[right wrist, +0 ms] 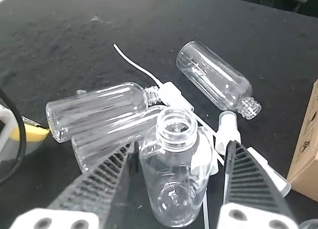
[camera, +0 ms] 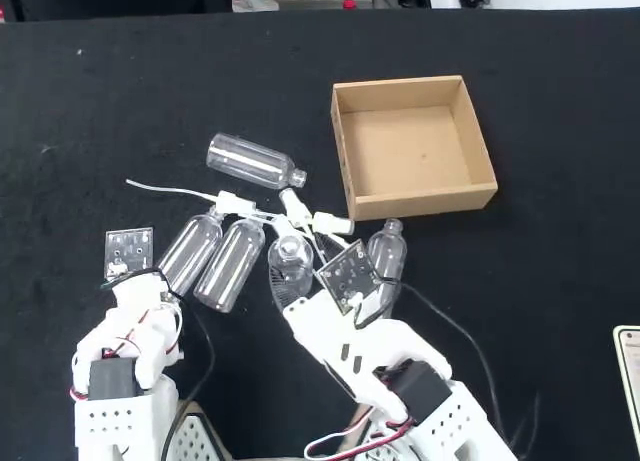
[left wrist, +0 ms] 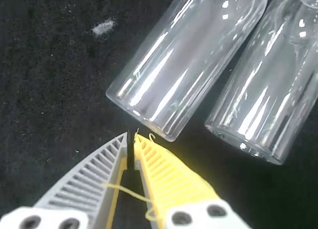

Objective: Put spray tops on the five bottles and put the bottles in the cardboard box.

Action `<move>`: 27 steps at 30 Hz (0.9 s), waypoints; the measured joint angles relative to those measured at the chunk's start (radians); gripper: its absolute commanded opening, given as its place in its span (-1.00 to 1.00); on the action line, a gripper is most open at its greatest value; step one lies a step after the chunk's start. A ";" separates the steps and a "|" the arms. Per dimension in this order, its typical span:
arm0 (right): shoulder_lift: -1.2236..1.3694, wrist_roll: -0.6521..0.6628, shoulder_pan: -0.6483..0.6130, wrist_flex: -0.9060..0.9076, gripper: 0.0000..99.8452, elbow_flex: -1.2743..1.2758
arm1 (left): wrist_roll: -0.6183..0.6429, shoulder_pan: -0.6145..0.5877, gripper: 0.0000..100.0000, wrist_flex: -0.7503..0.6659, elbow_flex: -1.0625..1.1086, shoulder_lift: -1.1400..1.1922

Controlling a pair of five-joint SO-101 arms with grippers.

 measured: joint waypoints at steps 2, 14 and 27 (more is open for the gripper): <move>0.000 0.000 0.000 -0.015 -0.45 0.000 | 0.000 0.000 -0.94 0.000 0.000 0.000; 0.000 -0.002 -0.002 -0.041 -0.45 0.000 | 0.000 0.000 -0.94 0.000 0.000 0.000; 0.000 -0.002 -0.002 0.101 -0.45 -0.063 | 0.000 0.000 -0.94 0.000 0.000 0.000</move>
